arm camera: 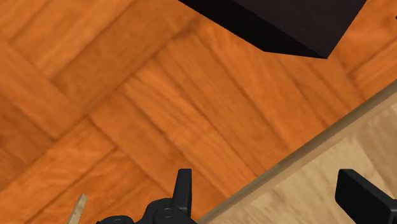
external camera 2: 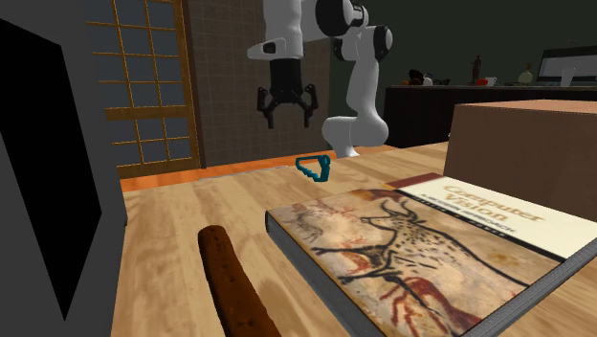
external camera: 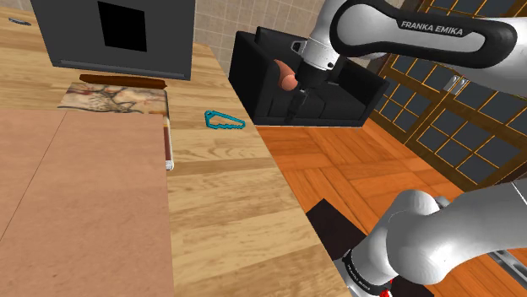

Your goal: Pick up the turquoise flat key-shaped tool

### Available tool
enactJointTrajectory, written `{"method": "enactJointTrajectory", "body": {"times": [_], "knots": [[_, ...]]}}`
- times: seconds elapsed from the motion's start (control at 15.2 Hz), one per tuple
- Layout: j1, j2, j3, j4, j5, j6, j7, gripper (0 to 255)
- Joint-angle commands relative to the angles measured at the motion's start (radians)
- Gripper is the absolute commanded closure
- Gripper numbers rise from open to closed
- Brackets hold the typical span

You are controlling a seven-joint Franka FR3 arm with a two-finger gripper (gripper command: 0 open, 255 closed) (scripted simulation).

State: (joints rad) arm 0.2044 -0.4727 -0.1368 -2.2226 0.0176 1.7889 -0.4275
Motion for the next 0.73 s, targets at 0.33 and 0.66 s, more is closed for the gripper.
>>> {"method": "enactJointTrajectory", "body": {"times": [0.33, 0.66], "knots": [[0.106, 0.187, -0.01, 0.118, 0.071, 0.115, -0.262, 0], [0.17, 0.305, 0.002, 0.215, 0.129, 0.162, -0.442, 0]]}}
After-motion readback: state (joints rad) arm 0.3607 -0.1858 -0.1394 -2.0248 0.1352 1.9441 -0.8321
